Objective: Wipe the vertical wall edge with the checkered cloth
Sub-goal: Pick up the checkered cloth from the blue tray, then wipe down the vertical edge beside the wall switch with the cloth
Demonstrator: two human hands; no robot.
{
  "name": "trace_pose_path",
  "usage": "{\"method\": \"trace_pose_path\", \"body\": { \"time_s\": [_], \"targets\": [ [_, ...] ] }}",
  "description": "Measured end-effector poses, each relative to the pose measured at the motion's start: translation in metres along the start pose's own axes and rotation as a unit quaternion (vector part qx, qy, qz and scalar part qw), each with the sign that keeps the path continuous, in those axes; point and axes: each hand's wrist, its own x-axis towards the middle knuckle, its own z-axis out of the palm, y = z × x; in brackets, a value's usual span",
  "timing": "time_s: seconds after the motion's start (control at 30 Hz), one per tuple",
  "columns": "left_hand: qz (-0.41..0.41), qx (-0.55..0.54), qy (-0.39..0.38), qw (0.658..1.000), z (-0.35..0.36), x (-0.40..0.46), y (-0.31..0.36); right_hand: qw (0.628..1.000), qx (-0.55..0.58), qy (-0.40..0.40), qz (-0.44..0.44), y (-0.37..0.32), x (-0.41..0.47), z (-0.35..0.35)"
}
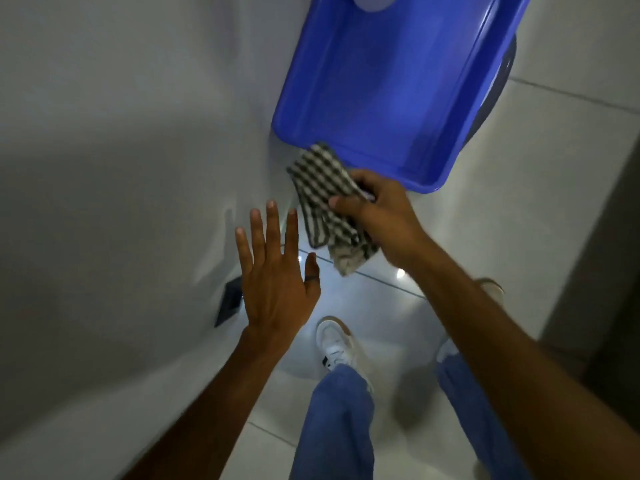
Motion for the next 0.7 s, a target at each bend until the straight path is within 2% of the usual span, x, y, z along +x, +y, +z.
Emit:
{"method": "trace_pose_path", "body": {
  "time_s": [0.07, 0.17, 0.23, 0.33, 0.43, 0.57, 0.63, 0.7],
  "targets": [
    [0.031, 0.039, -0.005, 0.999, 0.017, 0.0, -0.014, 0.997, 0.049, 0.023, 0.052, 0.044, -0.012, 0.017],
    [0.075, 0.063, 0.04, 0.994, 0.052, 0.019, -0.035, 0.981, 0.117, 0.069, 0.14, 0.12, 0.005, 0.04],
    [0.103, 0.082, 0.06, 0.99, 0.081, 0.03, -0.042, 0.97, 0.17, 0.065, 0.159, 0.166, 0.029, 0.053],
    [0.143, 0.129, 0.072, 0.979, 0.127, 0.049, -0.049, 0.959, 0.248, 0.073, 0.121, 0.222, 0.068, 0.068],
    [0.142, 0.18, 0.067, 0.971, 0.159, 0.08, -0.05, 0.938, 0.321, 0.112, 0.063, 0.257, 0.113, 0.072],
    [0.144, 0.284, 0.065, 0.946, 0.178, 0.118, -0.058, 0.925, 0.346, 0.154, 0.003, 0.279, 0.16, 0.08],
    [0.145, 0.317, 0.074, 0.934, 0.18, 0.126, -0.059, 0.936, 0.294, 0.189, -0.037, 0.293, 0.16, 0.099],
    [0.146, 0.348, 0.08, 0.923, 0.177, 0.135, -0.058, 0.966, 0.196, 0.153, -0.065, 0.312, 0.153, 0.135]
  ]
}}
